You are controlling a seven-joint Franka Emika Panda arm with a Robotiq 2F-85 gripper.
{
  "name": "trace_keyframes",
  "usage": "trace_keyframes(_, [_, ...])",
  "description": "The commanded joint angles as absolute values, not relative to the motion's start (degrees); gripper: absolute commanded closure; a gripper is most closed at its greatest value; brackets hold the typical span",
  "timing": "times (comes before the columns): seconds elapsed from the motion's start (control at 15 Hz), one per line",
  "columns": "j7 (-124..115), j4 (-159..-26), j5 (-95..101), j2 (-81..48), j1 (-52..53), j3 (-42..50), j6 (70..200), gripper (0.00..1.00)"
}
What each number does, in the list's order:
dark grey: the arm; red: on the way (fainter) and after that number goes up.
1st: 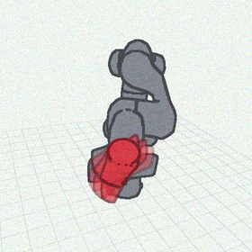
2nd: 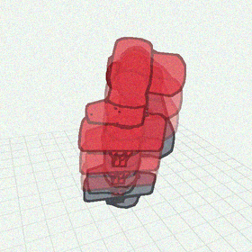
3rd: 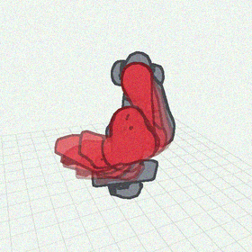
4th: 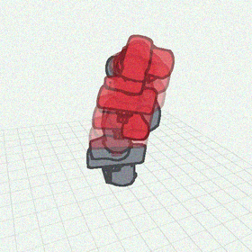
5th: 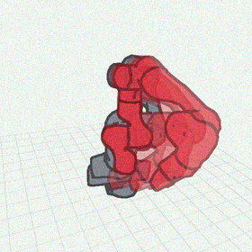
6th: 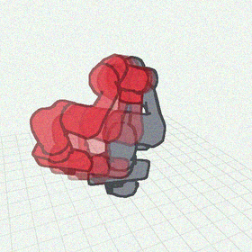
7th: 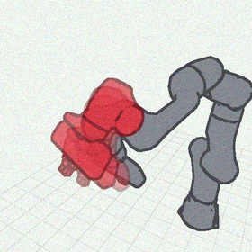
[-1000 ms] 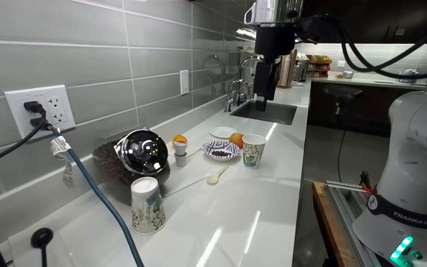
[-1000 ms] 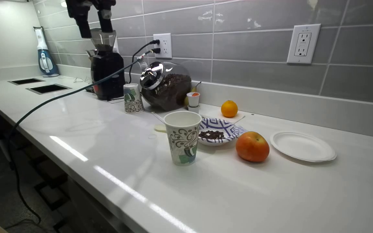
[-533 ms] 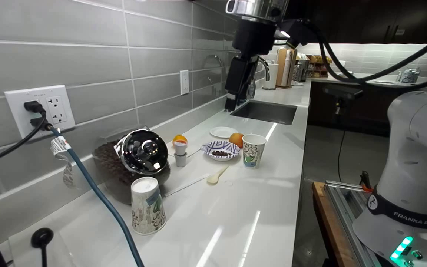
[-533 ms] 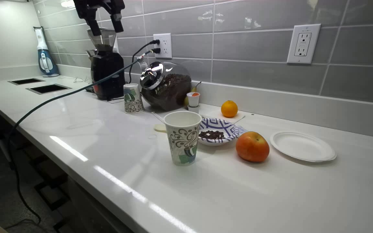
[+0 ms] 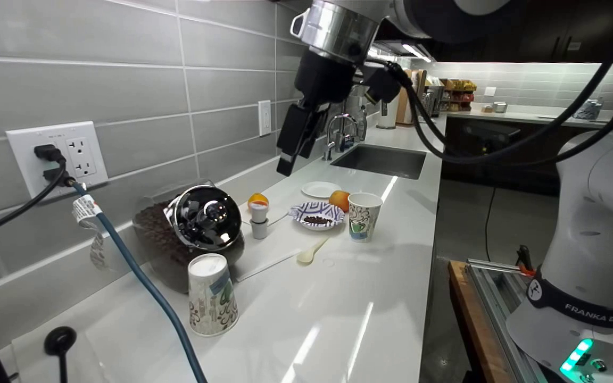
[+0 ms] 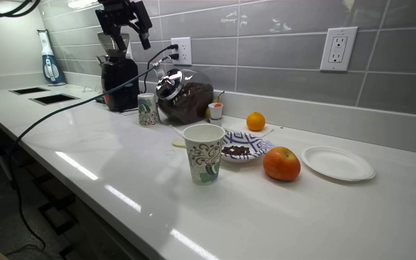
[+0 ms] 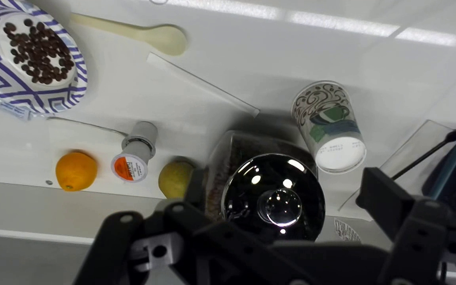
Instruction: Remove the silver lid from the glass coffee jug
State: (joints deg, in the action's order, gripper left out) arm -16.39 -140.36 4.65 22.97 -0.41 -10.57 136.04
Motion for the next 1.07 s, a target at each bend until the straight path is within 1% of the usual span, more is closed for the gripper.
trace_keyframes(0.0, [-18.6, -136.4, 6.9, 16.4, -0.7, -11.3, 139.8, 0.00])
trace_keyframes(0.4, [-22.7, -131.7, 10.1, 8.4, -0.4, -11.2, 144.8, 0.00])
trace_keyframes(0.8, [-33.3, -128.4, 14.5, 1.8, 0.8, -11.0, 150.2, 0.00])
trace_keyframes(1.0, [-38.5, -126.9, 18.6, -0.6, 1.6, -9.9, 150.8, 0.00])
